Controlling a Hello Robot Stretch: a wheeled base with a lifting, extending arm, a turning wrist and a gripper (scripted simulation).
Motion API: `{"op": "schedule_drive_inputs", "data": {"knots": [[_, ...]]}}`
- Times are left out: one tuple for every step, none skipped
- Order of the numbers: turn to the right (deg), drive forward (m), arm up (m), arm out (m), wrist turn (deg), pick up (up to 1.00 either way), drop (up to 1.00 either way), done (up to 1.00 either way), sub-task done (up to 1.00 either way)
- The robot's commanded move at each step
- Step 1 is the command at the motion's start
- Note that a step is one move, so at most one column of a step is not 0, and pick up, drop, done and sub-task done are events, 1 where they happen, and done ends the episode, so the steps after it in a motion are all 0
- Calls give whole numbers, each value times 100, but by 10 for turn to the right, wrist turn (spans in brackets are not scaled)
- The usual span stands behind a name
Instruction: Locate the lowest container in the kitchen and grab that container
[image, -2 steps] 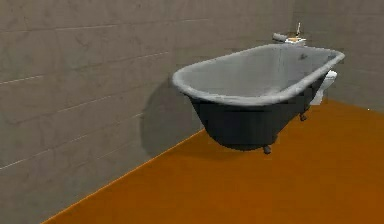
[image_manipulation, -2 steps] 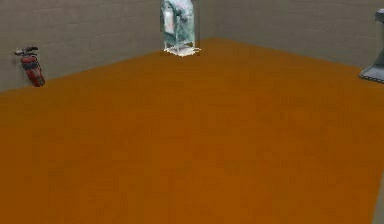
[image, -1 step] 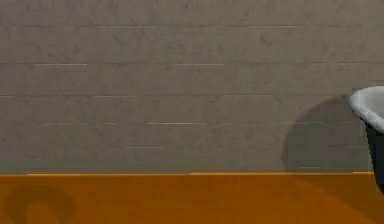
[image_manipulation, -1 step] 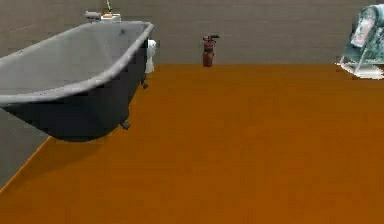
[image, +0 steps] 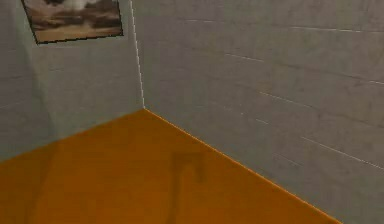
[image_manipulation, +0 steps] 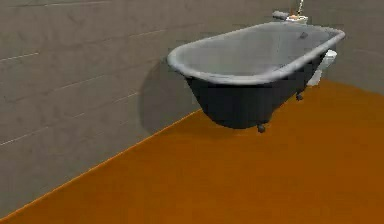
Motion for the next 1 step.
{"op": "schedule_drive_inputs", "data": {"knots": [[-450, 0, 0, 0, 0, 0, 0, 0, 0]]}}
